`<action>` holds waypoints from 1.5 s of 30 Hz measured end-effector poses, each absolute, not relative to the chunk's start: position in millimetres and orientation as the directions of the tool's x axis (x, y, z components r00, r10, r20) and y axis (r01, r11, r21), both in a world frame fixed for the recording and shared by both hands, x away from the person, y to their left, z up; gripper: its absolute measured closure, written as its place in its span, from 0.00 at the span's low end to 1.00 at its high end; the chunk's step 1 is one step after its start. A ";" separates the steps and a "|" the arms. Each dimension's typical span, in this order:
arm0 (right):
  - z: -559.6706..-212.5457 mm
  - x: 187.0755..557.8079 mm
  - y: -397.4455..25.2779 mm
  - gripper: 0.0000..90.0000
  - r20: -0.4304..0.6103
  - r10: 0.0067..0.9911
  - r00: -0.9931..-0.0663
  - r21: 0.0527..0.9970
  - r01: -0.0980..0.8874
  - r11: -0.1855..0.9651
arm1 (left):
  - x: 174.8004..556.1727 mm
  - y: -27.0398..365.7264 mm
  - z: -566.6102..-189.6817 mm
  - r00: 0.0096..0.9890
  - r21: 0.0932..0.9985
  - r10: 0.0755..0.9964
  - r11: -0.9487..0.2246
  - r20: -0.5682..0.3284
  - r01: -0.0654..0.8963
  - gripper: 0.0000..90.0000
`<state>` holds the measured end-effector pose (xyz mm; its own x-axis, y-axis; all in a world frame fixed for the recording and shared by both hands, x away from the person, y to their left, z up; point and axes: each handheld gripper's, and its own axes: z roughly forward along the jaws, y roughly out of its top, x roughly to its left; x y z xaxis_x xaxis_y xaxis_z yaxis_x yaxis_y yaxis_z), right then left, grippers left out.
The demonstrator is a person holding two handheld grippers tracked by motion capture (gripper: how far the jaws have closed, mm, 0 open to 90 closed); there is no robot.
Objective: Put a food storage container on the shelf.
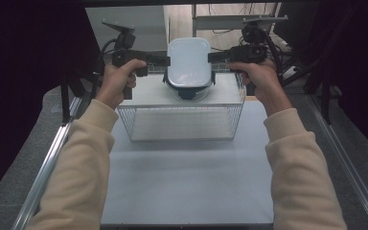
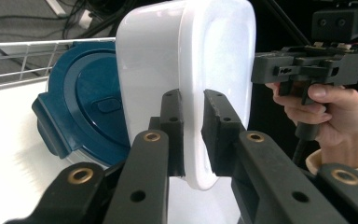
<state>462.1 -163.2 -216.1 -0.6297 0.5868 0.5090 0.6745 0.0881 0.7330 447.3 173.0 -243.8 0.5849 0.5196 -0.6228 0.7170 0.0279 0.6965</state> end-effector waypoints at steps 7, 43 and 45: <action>-216.2 478.6 -160.6 0.83 0.551 0.594 -0.587 0.689 0.721 0.074 | 463.5 176.2 -248.7 0.543 0.647 0.487 0.059 -0.684 0.761 0.85; -233.0 484.0 -175.0 0.30 0.575 0.569 -0.588 0.734 0.677 -0.042 | 451.4 178.0 -251.0 0.530 0.762 0.637 0.146 -0.560 0.631 0.40; -232.4 474.9 -179.6 0.29 0.544 0.570 -0.616 0.763 0.645 -0.032 | 442.0 177.0 -248.5 0.551 0.790 0.657 0.112 -0.514 0.603 0.36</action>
